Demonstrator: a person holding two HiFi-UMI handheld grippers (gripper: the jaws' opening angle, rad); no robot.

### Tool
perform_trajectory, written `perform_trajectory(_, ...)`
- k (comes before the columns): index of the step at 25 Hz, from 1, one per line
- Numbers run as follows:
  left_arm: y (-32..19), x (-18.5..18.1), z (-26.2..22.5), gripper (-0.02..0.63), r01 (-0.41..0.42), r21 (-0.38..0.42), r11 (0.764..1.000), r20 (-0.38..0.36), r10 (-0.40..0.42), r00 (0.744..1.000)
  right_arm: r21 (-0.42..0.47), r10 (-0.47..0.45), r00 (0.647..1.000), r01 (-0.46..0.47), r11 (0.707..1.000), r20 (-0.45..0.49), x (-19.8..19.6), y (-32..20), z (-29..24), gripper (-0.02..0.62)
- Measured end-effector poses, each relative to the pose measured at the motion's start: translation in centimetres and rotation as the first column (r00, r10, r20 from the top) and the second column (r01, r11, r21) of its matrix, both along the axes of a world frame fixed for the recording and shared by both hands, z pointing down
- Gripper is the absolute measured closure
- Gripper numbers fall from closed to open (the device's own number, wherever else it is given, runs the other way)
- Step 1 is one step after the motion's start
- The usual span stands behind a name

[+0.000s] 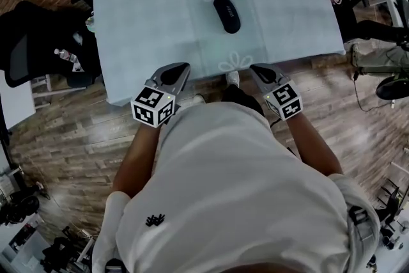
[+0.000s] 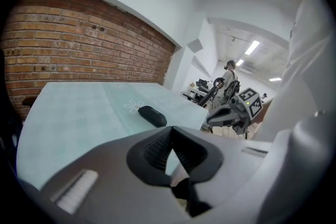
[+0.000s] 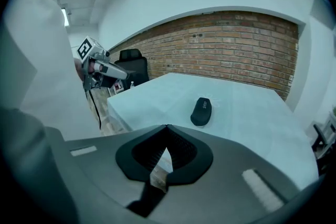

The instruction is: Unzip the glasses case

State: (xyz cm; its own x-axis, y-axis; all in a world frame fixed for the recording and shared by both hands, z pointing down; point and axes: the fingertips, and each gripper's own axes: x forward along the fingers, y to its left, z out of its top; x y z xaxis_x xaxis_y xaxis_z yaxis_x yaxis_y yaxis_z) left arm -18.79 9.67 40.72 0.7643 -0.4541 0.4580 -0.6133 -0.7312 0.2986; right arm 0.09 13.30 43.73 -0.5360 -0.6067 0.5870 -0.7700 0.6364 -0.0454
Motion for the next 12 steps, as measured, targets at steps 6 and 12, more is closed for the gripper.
perform_trajectory(6,2.1,-2.8,1.0,0.554,-0.015,-0.003,1.000,-0.028,0.015,0.999,0.031,0.057,0.998,-0.057,0.998,0.021,-3.4,3.1,-0.9,0.595)
perform_trajectory(12,4.0,-3.9,0.8,0.554,-0.028,0.020,0.999,-0.050,0.029,0.998,0.040,0.050,0.999,-0.050,0.998,0.001,-5.2,5.0,-1.3,0.595)
